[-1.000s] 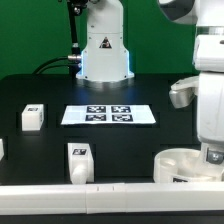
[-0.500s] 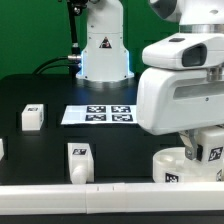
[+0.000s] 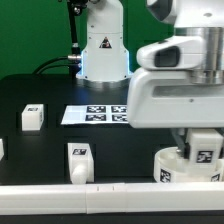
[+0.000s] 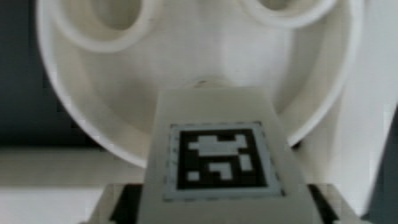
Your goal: Assemble stool
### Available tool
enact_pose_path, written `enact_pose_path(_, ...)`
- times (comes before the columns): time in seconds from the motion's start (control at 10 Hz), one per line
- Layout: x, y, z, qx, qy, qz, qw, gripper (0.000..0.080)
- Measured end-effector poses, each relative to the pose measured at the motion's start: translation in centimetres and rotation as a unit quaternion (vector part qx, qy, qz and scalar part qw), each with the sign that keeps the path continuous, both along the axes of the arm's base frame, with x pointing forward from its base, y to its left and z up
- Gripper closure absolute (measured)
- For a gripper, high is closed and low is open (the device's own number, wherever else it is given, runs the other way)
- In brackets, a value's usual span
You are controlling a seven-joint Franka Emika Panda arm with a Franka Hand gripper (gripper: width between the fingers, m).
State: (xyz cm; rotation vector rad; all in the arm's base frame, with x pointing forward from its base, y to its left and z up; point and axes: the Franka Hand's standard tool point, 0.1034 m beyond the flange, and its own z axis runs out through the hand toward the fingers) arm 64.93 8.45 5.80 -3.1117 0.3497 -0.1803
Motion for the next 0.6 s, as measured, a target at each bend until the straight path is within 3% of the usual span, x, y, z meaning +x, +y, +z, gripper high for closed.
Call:
enact_pose_path(0.2, -0.2, -1.3, -0.2, 0.017, -0.002, -0.151, 0.988, 0.0479)
enact_pose_path(0.6, -0.3, -2.0, -0.3, 0.025, -0.006, -0.242, 0.97, 0.0479)
